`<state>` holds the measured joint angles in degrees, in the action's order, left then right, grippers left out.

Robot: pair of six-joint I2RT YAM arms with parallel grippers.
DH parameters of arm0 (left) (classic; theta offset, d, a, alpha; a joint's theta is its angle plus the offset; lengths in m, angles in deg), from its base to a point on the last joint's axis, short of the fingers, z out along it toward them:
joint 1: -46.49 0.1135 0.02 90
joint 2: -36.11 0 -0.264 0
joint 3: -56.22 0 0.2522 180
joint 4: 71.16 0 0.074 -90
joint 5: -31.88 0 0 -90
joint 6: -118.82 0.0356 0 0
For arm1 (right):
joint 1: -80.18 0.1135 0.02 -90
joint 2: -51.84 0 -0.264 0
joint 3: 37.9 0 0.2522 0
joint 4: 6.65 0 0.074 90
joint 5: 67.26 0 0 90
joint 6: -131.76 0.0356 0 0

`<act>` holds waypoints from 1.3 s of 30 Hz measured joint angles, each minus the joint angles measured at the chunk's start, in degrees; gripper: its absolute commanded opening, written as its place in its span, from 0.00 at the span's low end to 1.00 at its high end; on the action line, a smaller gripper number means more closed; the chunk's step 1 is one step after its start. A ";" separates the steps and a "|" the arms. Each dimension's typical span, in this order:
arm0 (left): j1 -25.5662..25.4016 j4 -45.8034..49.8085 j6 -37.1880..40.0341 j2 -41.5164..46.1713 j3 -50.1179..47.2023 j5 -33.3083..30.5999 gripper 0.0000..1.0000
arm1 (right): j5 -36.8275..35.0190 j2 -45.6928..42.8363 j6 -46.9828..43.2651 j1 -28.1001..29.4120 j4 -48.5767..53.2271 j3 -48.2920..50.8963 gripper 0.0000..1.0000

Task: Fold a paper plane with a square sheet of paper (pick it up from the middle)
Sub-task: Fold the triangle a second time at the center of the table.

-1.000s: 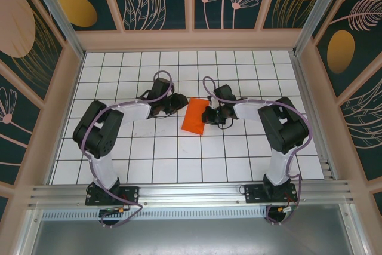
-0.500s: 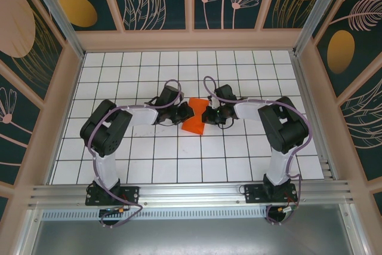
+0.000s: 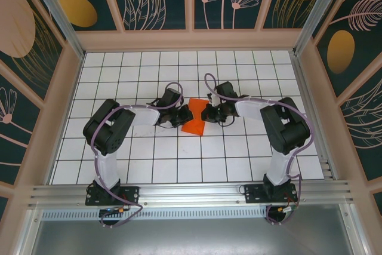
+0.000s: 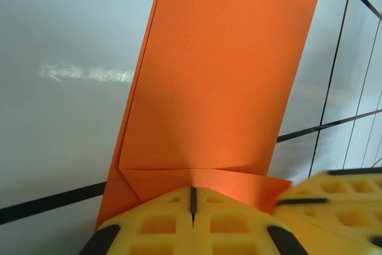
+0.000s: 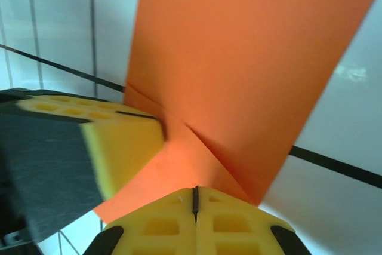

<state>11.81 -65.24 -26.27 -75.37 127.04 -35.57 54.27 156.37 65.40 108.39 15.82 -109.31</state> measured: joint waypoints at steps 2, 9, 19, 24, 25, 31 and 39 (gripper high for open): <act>-0.20 0.31 0.07 0.00 0.15 -0.55 0.07 | -0.02 -1.53 -0.04 0.42 0.66 -0.22 0.02; -0.28 0.81 0.07 0.00 0.39 -0.79 0.06 | -0.63 -2.38 0.66 4.68 2.23 -0.22 0.01; -0.52 1.07 0.02 0.00 0.55 -1.53 0.06 | -1.57 -0.11 0.87 6.91 2.62 -0.50 0.01; -0.55 1.07 0.00 0.00 0.57 -1.62 0.06 | -2.14 0.66 0.87 6.95 3.78 -0.50 0.01; -0.55 1.07 0.00 0.00 0.57 -1.62 0.06 | -2.16 0.66 0.87 6.95 3.85 -0.50 0.01; -0.61 1.20 -0.04 0.02 0.61 -1.86 0.06 | -2.97 0.66 0.70 6.95 4.70 -0.48 0.01; -0.61 1.42 -0.68 0.07 0.66 -2.21 0.06 | -3.26 0.87 0.13 6.95 5.35 -0.33 0.01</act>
<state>11.20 -63.82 -26.94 -75.31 127.70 -37.78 51.01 157.25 65.53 115.34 21.17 -109.63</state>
